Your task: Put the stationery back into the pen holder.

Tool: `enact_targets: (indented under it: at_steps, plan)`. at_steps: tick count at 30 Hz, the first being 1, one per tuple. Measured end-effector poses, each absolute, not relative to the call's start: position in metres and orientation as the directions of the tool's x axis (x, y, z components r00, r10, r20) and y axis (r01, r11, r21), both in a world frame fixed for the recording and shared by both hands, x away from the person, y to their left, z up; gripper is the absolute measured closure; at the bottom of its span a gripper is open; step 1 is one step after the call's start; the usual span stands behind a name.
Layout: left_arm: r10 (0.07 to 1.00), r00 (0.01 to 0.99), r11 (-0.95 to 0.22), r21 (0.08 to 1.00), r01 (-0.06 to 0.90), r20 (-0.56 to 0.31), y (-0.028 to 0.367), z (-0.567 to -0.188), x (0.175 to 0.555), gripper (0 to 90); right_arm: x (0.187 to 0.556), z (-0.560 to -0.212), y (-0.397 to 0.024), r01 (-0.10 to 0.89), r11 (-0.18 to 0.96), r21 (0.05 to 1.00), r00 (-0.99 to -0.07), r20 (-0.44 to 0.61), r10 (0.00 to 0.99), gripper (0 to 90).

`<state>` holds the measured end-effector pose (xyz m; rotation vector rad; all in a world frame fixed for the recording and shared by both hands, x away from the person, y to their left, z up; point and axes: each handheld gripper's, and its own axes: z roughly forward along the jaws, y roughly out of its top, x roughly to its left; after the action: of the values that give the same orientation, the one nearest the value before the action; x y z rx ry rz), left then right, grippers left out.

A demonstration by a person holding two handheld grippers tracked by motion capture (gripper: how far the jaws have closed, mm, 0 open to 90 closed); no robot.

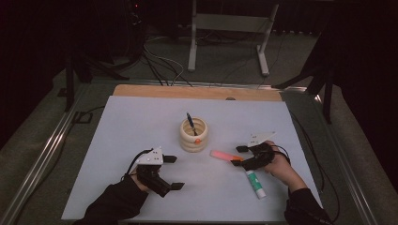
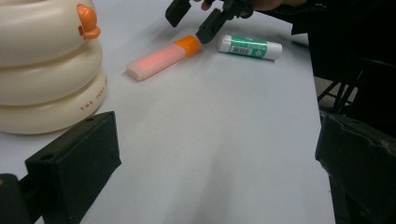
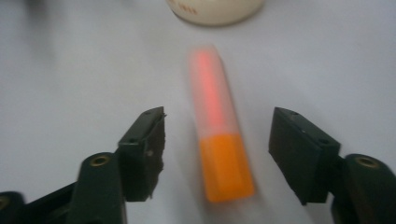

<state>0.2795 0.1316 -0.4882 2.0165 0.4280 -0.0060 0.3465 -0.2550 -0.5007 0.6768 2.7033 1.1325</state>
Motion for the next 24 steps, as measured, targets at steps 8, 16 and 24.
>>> enact_targets:
  at_steps: [8,16,24]
  plan:
    - [0.295,0.937,-0.408,0.861,0.302,-0.189,0.132,-0.488,0.279,0.3,0.346,-0.507,-0.252,0.328,0.673,0.663,-0.900,0.003,0.436,46.8]
    - [0.294,0.937,-0.411,0.860,0.302,-0.189,0.131,-0.489,0.279,0.3,0.347,-0.510,-0.250,0.310,0.701,0.642,-0.908,-0.019,0.418,52.8]
    - [0.293,0.937,-0.412,0.860,0.302,-0.189,0.131,-0.489,0.279,0.3,0.350,-0.513,-0.246,0.289,0.735,0.613,-0.920,-0.034,0.390,60.6]
